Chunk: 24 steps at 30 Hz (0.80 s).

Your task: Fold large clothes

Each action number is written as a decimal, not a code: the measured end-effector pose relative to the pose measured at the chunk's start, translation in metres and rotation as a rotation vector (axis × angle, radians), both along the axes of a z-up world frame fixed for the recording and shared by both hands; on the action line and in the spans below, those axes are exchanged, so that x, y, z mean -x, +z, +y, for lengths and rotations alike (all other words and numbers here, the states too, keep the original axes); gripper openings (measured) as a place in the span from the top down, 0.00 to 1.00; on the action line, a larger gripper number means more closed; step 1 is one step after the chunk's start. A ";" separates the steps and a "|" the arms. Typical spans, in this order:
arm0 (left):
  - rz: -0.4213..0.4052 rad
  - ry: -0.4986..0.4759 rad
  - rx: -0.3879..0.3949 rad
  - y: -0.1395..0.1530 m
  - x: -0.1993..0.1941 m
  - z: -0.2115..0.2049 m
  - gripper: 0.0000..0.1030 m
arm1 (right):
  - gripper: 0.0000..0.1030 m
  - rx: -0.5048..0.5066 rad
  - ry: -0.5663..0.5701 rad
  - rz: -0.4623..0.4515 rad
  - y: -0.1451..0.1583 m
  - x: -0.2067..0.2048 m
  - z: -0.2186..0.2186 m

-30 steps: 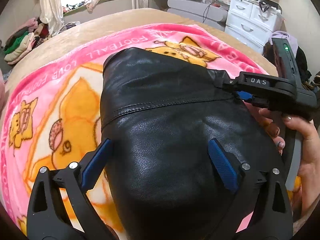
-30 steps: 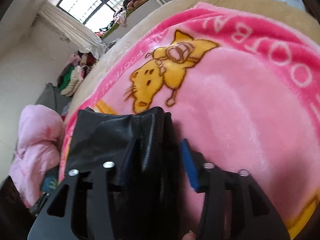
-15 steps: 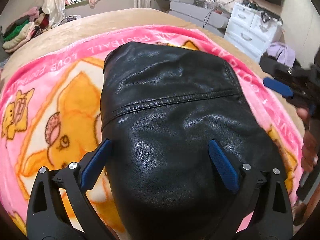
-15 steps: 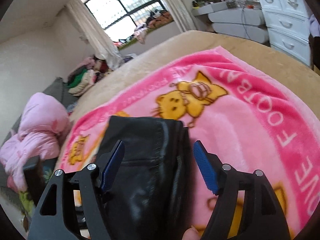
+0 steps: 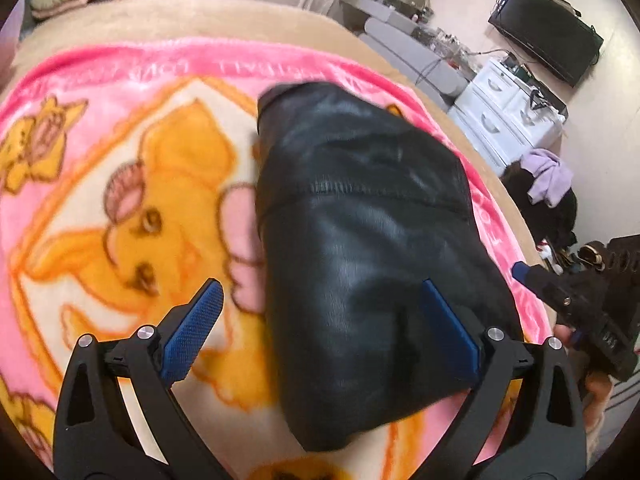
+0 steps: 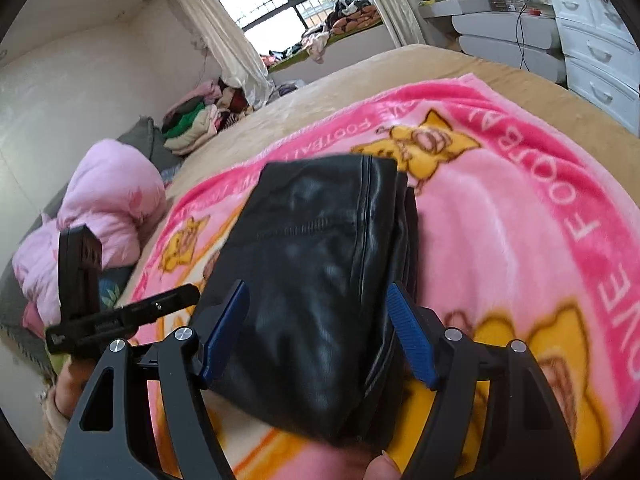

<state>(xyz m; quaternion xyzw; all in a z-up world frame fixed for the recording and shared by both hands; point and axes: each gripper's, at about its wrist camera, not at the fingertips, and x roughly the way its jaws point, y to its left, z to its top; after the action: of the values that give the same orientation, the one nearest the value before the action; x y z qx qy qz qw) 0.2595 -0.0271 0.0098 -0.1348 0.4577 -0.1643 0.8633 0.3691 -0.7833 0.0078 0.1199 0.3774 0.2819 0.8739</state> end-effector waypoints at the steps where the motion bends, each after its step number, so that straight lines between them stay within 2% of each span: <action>1: 0.019 -0.013 0.022 -0.004 0.001 -0.001 0.10 | 0.30 0.000 -0.001 0.009 -0.003 0.001 0.001; 2: 0.049 -0.030 0.052 -0.011 0.001 -0.003 0.09 | 0.23 -0.001 -0.007 0.025 -0.007 0.001 0.000; 4: 0.109 -0.048 0.069 -0.024 -0.003 -0.009 0.09 | 0.20 -0.009 -0.034 0.063 -0.016 -0.002 -0.004; 7: 0.148 -0.047 0.083 -0.039 -0.006 -0.013 0.09 | 0.15 -0.041 -0.024 0.133 -0.028 -0.009 -0.009; 9: 0.188 -0.035 0.144 -0.048 -0.009 -0.010 0.08 | 0.14 -0.058 -0.006 0.195 -0.040 -0.013 -0.010; 12: 0.200 -0.040 0.154 -0.052 -0.011 -0.011 0.08 | 0.15 -0.024 -0.018 0.265 -0.056 -0.018 -0.009; 17: 0.206 -0.049 0.130 -0.054 -0.016 -0.022 0.08 | 0.28 -0.078 -0.005 0.333 -0.078 -0.024 -0.014; 21: 0.204 -0.056 0.111 -0.055 -0.020 -0.031 0.08 | 0.32 -0.073 0.007 0.328 -0.081 -0.022 -0.012; 22: 0.202 -0.057 0.106 -0.055 -0.021 -0.035 0.08 | 0.41 -0.082 0.011 0.330 -0.081 -0.021 -0.011; 24: 0.207 -0.053 0.100 -0.056 -0.025 -0.040 0.08 | 0.43 -0.155 0.027 0.364 -0.084 -0.020 -0.011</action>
<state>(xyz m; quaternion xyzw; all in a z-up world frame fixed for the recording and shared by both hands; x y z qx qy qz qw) 0.2840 -0.0670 -0.0462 -0.1819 0.5391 -0.1948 0.7989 0.3887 -0.7947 -0.0764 0.2309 0.5078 0.2955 0.7756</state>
